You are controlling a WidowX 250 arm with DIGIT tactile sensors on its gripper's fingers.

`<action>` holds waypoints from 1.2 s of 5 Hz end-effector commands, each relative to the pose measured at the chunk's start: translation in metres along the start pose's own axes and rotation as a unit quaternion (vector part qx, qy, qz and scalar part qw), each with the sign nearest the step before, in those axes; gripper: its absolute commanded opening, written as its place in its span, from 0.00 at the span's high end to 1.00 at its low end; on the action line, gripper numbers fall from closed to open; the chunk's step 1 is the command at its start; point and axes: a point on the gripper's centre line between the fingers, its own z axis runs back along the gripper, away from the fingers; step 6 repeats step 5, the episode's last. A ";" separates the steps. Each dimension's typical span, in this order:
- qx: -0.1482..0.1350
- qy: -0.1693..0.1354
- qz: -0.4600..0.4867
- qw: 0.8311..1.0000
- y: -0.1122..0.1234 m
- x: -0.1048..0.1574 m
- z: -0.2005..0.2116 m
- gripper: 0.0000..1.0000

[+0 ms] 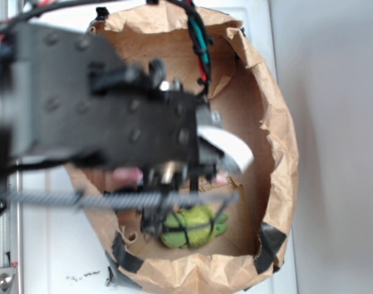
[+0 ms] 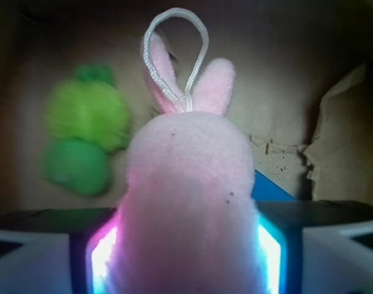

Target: Grab the pink bunny.

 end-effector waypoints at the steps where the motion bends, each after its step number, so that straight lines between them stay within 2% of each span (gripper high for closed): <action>1: 0.005 -0.067 0.052 0.996 0.008 0.026 0.051 1.00; 2: 0.003 -0.063 0.058 0.996 0.009 0.032 0.057 1.00; 4: -0.040 -0.029 0.077 0.996 0.026 0.030 0.067 1.00; 5: -0.013 -0.040 0.070 0.997 0.028 0.031 0.062 1.00; 6: -0.013 -0.040 0.070 0.997 0.028 0.031 0.062 1.00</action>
